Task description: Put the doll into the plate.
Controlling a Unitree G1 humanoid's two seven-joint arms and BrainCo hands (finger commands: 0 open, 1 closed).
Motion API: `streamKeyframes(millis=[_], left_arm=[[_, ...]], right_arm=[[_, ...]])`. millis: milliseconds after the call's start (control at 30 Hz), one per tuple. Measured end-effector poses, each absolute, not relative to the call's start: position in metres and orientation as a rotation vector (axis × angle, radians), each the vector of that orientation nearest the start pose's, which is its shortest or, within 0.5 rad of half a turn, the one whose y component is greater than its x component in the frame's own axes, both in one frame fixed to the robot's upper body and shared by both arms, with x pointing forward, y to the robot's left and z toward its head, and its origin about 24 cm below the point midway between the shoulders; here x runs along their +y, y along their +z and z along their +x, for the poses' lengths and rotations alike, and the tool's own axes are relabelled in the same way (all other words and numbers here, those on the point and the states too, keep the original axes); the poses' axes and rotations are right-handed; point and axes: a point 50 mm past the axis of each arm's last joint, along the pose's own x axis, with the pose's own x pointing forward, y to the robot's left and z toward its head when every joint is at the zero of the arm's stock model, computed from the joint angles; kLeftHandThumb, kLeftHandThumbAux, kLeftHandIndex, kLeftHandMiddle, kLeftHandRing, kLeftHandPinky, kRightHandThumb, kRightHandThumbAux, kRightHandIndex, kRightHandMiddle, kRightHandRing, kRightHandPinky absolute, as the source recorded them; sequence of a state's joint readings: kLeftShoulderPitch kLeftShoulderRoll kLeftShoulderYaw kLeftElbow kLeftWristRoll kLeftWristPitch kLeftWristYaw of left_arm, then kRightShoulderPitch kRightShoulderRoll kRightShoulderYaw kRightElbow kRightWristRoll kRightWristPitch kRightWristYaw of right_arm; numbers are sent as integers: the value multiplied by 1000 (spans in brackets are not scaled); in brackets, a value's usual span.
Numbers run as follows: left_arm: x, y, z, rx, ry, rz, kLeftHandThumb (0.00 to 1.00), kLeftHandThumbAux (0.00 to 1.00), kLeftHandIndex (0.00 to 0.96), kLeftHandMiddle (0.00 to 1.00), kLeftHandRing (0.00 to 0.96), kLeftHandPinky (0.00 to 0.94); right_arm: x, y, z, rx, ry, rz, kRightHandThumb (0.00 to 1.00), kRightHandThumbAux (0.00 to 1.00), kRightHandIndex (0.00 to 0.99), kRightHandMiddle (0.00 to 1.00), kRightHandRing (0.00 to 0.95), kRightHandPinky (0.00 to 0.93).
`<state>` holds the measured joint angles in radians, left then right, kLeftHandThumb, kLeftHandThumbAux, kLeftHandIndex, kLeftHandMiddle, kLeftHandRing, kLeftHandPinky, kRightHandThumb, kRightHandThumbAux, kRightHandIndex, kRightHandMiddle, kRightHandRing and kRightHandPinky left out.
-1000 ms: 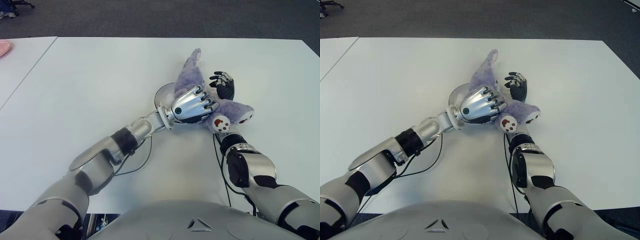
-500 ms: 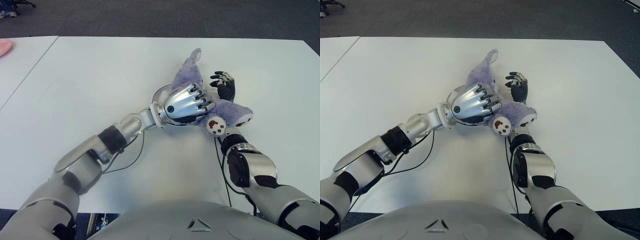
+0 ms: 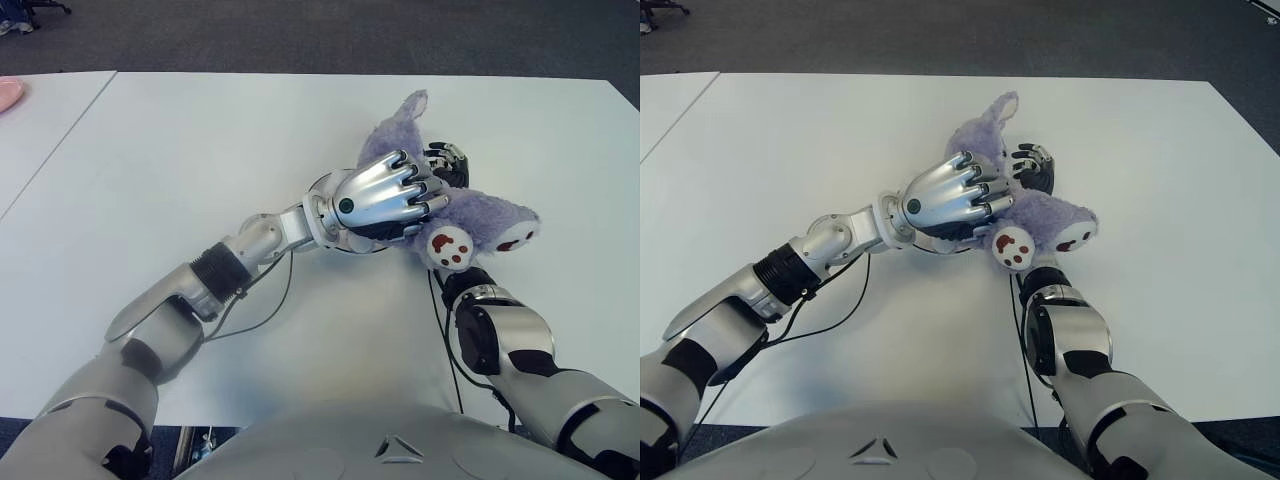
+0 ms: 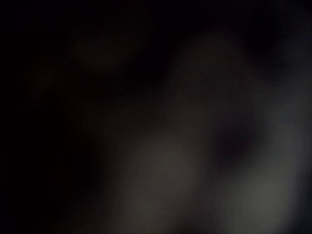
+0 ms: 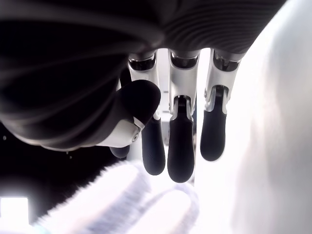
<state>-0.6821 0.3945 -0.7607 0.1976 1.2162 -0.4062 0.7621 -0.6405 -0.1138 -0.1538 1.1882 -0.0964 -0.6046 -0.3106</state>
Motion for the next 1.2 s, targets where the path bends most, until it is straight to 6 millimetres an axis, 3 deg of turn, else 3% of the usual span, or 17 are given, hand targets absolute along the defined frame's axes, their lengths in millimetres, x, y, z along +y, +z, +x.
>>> streamKeyframes(millis=[200,600,1200], left_arm=[[23,138,277,-1547,-354,1232,732,700,442,851,859,877],[27,117,313,-1417,-346,1352,727,700,442,812,832,862],[28,105,340,-1368,-312,1482,723,701,442,818,832,861]], right_arm=[[-178,23,340,-52,-272,-137,1000,675,353,438,489,509],[-178,24,340,-52,-244,-128,1000,675,366,432,488,498],[-178,24,341,-50,-194,-116,1000,678,363,457,535,410]])
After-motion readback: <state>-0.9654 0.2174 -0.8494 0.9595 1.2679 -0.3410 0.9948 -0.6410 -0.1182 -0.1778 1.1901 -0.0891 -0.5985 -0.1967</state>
